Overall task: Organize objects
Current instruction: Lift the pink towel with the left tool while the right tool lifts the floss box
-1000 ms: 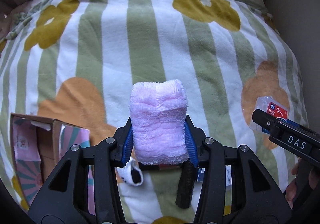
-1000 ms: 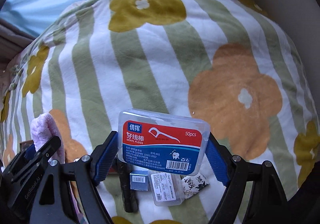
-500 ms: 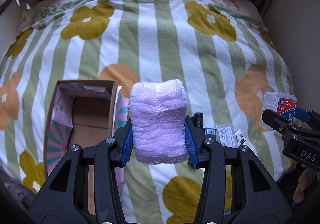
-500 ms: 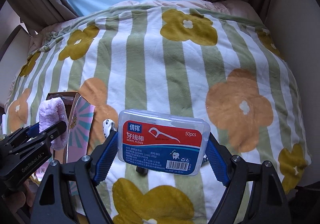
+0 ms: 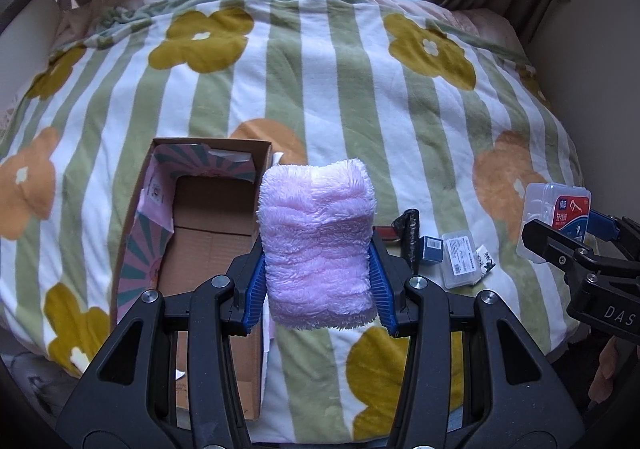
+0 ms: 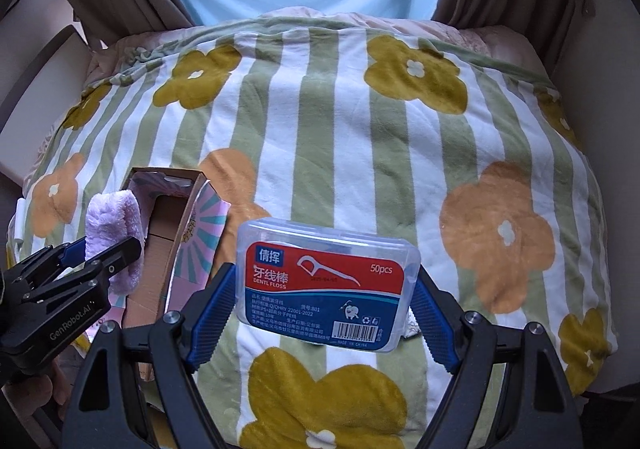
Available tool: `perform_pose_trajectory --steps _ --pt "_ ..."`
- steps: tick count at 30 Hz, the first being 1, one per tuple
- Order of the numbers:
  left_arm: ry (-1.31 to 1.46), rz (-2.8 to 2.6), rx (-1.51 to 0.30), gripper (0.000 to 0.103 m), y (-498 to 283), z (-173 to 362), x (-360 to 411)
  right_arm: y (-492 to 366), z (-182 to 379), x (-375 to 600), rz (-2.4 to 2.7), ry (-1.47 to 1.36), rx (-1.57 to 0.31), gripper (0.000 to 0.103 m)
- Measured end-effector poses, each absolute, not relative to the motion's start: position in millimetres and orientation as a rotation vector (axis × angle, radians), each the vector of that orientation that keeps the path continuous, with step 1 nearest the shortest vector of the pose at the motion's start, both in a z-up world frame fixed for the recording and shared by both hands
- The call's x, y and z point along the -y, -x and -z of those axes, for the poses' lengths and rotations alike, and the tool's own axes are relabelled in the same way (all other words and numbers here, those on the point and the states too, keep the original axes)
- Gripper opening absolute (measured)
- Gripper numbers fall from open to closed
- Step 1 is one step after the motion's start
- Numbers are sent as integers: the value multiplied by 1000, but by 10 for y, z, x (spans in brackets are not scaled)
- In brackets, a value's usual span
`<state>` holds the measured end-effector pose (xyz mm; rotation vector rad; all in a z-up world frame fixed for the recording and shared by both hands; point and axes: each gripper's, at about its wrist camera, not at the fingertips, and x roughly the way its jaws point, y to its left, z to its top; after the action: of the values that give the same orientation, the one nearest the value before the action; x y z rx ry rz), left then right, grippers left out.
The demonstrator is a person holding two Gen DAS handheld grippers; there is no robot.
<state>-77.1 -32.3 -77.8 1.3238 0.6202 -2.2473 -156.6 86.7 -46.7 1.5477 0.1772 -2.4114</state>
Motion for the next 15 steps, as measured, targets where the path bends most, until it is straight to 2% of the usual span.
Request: perform_pose_trajectory --steps 9,15 --pt "-1230 2105 -723 41 187 840 800 1821 384 -48 2232 -1429 -304 80" --pt "-1206 1975 -817 41 -208 1068 1067 1986 554 571 2070 -1391 -411 80"
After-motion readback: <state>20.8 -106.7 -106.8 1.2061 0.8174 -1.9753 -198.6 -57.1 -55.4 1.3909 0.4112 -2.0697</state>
